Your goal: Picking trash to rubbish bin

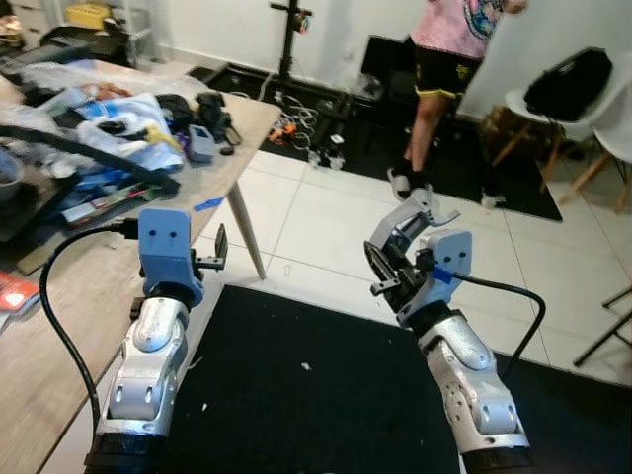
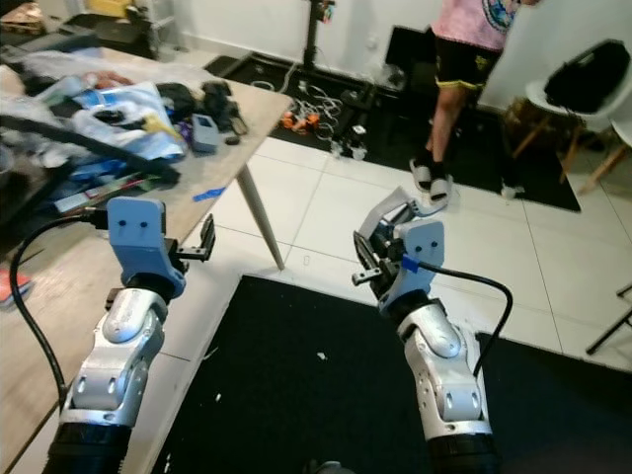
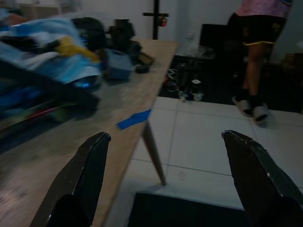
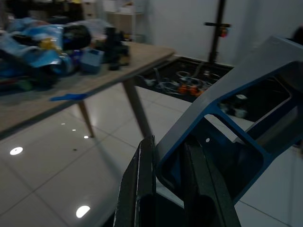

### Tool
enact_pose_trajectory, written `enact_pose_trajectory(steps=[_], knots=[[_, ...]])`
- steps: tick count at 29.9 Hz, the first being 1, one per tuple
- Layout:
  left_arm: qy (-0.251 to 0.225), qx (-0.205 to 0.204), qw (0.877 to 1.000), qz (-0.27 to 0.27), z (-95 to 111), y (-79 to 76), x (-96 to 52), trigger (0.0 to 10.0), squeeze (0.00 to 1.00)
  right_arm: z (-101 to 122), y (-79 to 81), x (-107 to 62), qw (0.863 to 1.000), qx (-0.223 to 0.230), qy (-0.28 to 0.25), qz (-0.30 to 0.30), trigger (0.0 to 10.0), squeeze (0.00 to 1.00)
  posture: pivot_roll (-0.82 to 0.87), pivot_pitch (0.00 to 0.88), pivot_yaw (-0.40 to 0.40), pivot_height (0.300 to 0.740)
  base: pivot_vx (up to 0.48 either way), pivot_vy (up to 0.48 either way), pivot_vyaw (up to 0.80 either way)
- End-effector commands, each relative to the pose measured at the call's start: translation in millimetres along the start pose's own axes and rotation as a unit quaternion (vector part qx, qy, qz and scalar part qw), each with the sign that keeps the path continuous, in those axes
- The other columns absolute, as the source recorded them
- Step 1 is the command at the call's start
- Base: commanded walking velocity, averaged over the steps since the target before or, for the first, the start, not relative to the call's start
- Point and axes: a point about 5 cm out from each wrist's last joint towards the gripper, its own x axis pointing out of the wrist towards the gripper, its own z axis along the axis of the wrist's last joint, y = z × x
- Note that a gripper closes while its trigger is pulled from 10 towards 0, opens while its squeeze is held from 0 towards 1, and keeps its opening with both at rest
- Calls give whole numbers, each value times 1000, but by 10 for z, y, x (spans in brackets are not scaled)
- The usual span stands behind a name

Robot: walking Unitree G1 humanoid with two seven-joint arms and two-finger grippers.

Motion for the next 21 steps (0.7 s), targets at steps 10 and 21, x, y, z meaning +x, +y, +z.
enact_pose_trajectory(steps=[10, 21], knots=[[6, 9, 1000, -12, -20, -21, -20, 10000, 0, -18, -71, -36, 1000, 4, -1, -24, 10000, 0, -44, 116, -73, 740, 0, 0, -493], [0, 17, 1000, -25, 29, -36, 60, 10000, 0, -58, -45, -40, 999, 12, -1, -30, 10000, 0, -22, 114, -51, 740, 0, 0, -491]])
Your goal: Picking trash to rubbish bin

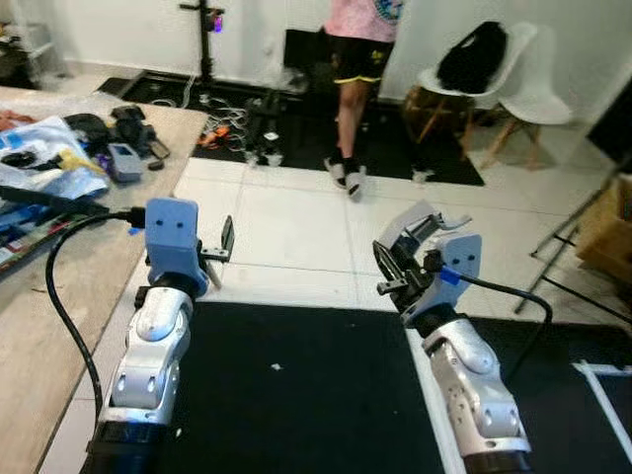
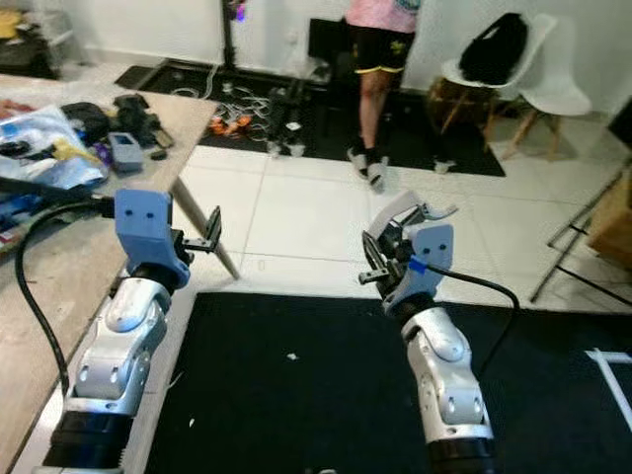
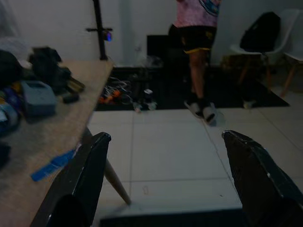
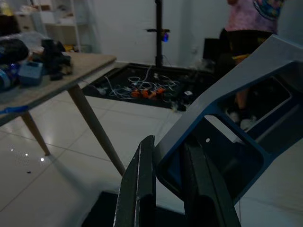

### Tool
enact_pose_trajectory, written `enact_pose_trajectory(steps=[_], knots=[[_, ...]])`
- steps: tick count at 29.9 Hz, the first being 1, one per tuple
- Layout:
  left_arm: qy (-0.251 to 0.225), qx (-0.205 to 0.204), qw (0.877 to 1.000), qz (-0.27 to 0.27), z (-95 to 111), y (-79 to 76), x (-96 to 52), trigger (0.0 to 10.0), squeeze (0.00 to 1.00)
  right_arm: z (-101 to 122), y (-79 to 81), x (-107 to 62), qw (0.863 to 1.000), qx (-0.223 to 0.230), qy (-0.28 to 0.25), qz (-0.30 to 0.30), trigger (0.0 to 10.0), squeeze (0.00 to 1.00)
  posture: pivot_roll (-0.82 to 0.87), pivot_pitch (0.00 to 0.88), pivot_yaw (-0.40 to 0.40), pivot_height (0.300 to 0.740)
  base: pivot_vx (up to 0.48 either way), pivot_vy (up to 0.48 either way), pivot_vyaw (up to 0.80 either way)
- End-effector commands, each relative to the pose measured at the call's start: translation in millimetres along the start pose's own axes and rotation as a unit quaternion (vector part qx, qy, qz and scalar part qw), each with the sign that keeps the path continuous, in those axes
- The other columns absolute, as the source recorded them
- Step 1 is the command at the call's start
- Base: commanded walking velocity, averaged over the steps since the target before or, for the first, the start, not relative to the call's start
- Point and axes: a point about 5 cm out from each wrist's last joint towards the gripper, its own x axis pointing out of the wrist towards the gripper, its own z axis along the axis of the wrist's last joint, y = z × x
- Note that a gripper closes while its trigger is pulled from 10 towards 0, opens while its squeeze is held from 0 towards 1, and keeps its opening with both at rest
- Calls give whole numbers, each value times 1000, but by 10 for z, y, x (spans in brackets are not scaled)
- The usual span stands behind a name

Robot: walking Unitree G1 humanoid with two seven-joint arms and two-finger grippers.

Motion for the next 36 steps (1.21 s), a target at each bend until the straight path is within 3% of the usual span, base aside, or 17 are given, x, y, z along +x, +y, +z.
enact_pose_trajectory(steps=[1, 16, 24, 36], knots=[[12, 14, 1000, -19, -41, -20, 34, 10000, 0, -49, 11, 0, 1000, 4, 6, -5, 10000, 0, -24, 114, -45, 740, 0, 0, -488], [20, 40, 997, -71, -23, -27, 84, 10000, 0, -78, 5, -57, 999, 14, -11, -46, 10000, 0, 12, 104, 65, 740, 0, 0, -486], [18, 38, 997, -70, -15, -38, 100, 10000, 0, -103, 16, -84, 999, 16, -9, -47, 10000, 0, 15, 100, 56, 740, 0, 0, -478], [25, 29, 998, -50, -66, -6, 10, 10000, 0, -134, 29, -77, 999, 17, -2, -35, 10000, 0, 25, 89, 13, 740, 0, 0, -478]])
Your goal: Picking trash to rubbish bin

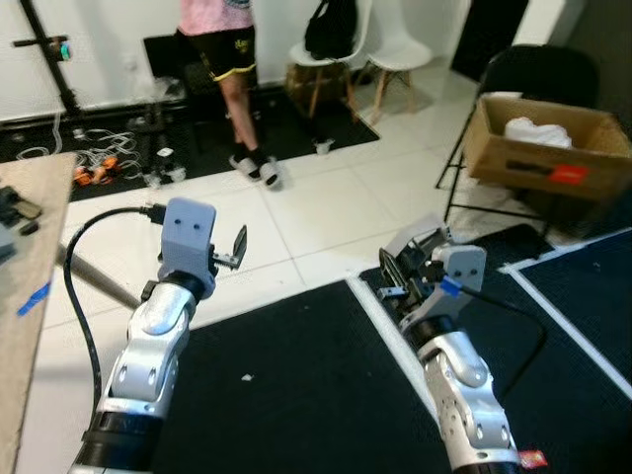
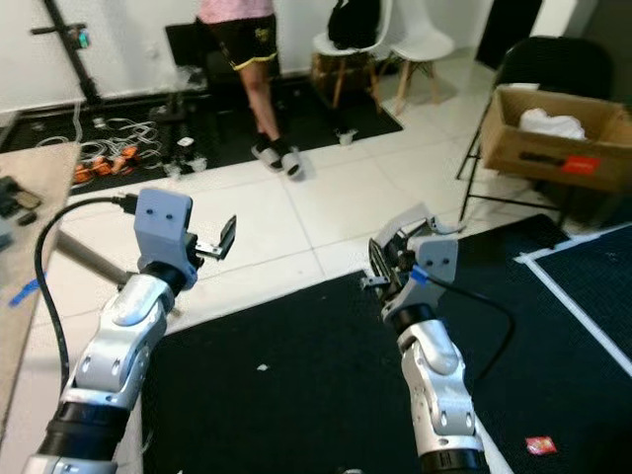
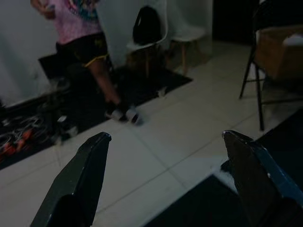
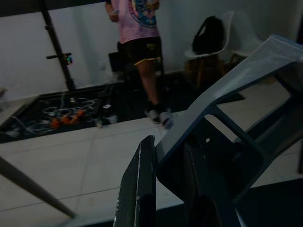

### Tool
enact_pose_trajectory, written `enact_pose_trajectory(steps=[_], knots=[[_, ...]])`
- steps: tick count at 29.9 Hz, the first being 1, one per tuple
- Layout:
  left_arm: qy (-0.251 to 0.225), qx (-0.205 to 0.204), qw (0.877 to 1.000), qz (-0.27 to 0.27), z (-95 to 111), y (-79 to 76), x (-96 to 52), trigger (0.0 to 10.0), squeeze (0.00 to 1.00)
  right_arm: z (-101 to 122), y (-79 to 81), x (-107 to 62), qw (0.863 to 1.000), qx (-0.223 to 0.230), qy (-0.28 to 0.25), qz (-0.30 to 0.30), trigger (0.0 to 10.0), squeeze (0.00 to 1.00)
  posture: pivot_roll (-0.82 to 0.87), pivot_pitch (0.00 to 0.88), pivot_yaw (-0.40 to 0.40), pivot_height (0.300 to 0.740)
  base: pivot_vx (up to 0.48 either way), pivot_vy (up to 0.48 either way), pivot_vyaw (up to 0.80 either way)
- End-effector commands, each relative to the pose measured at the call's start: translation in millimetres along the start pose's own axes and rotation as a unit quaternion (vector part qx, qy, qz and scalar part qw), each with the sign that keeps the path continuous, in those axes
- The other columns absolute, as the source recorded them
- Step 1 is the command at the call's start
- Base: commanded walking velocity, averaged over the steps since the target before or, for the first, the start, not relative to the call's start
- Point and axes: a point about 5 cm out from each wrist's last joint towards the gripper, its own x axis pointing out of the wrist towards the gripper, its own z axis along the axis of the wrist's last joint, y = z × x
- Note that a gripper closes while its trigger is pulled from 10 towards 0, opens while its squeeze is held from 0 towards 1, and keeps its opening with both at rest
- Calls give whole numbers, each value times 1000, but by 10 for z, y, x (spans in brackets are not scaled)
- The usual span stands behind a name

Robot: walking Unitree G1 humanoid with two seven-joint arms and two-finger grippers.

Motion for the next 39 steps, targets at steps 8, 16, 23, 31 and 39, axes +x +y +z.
enact_pose_trajectory(steps=[8, 16, 23, 31, 39], knots=[[18, -6, 1000, 19, -91, 35, -61, 10000, 0, -8, 25, 18, 1000, 0, 4, 15, 10000, 0, 3, 93, -2, 740, 0, 0, -476], [17, -14, 999, 33, -96, 24, -79, 10000, 0, -23, 3, 15, 1000, -3, 10, 23, 10000, 0, 8, 89, -13, 740, 0, 0, -475], [18, -22, 999, 30, -107, -10, -47, 10000, 0, 9, -6, 18, 1000, -7, 8, 24, 10000, 0, -12, 95, -16, 740, 0, 0, -463], [12, -27, 999, 36, -72, -6, -30, 10000, 0, 7, -42, 39, 1000, -9, 8, 22, 10000, 0, 9, 77, -13, 740, 0, 0, -459], [14, -31, 998, 45, -56, 91, -6, 10000, 0, 17, 19, 115, 1000, -3, -2, 27, 10000, 0, 24, 72, -9, 740, 0, 0, -459]])
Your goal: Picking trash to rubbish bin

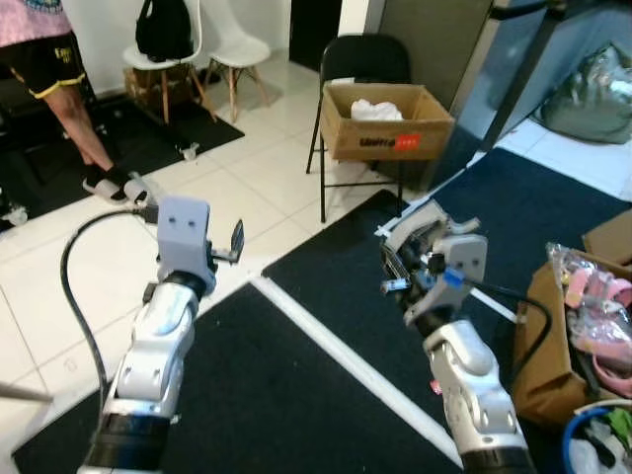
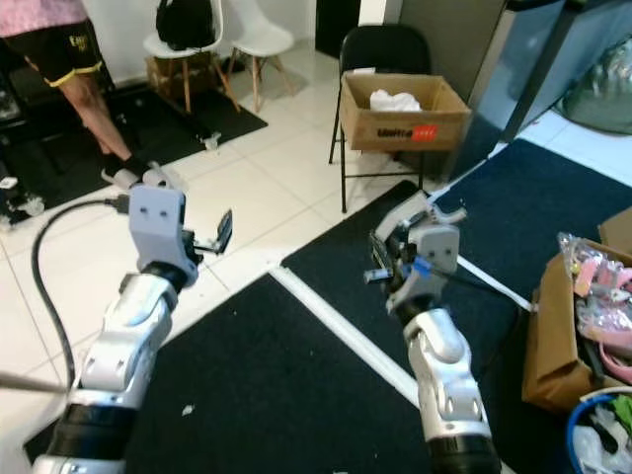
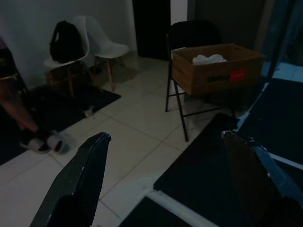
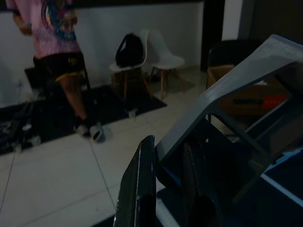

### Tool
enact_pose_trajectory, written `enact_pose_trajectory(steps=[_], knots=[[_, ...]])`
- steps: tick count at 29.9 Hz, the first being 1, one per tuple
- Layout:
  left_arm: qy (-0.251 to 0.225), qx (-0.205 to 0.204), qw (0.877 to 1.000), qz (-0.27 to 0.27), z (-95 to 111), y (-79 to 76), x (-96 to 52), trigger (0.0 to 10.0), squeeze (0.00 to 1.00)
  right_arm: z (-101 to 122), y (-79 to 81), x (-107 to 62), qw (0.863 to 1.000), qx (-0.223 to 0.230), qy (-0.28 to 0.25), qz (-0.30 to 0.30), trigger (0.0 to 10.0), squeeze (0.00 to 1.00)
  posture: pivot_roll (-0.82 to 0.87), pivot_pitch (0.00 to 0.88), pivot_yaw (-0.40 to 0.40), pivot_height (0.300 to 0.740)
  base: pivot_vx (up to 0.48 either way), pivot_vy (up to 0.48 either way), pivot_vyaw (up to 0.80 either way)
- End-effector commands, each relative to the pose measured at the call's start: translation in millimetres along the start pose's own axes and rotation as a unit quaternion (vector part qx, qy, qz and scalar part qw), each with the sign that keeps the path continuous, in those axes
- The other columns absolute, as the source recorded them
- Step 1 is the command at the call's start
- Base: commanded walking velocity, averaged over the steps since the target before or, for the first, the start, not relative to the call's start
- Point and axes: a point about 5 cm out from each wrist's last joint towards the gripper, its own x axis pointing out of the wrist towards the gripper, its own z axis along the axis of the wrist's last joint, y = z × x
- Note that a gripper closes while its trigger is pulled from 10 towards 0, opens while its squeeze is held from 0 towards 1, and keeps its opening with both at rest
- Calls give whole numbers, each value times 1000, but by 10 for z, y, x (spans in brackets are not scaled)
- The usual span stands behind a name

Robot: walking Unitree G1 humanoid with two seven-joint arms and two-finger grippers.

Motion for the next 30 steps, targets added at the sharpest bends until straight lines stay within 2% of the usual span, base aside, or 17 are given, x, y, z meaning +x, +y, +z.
enact_pose_trajectory(steps=[1, 5, 9, 16, 19, 23, 26, 28, 30], knots=[[11, -24, 1000, 17, -12, 68, 5, 10000, 0, -84, 5, -23, 1000, 7, 13, -2, 10000, 0, 36, 71, -14, 740, 0, 0, -463], [7, -5, 1000, 16, 2, 68, -12, 10000, 0, -104, -8, -23, 1000, 8, 16, -2, 10000, 0, 34, 72, -24, 740, 0, 0, -459], [12, -5, 1000, 18, -34, 76, -39, 10000, 0, -85, -8, -11, 1000, 6, 16, 0, 10000, 0, 22, 83, -27, 740, 0, 0, -453], [25, 0, 999, 25, -85, 90, -110, 10000, 0, -116, 11, -9, 999, 22, 25, 6, 10000, 0, 41, 98, -45, 740, 0, 0, 0], [21, -2, 999, 26, -53, 93, -110, 10000, 0, -103, 32, 61, 999, 28, 22, 14, 10000, 0, 41, 101, -48, 740, 0, 0, 0], [24, 7, 999, 26, -85, 148, -102, 10000, 0, 10, 67, 195, 999, 30, 3, 35, 10000, 0, 20, 118, -56, 740, 0, 0, 0], [23, 13, 999, 25, -76, 154, -67, 10000, 0, 91, 82, 279, 998, 51, -8, 44, 10000, 0, 29, 128, -49, 740, 0, 0, 0], [14, 9, 1000, 23, -14, 143, -30, 10000, 0, 214, 177, 385, 995, 56, -19, 85, 10000, 0, 25, 141, -37, 740, 0, 0, 0], [1, 8, 1000, 18, 68, 124, 31, 10000, 0, 520, 409, 544, 983, 80, -58, 157, 10000, 0, 18, 163, -39, 740, 0, 0, 0]])
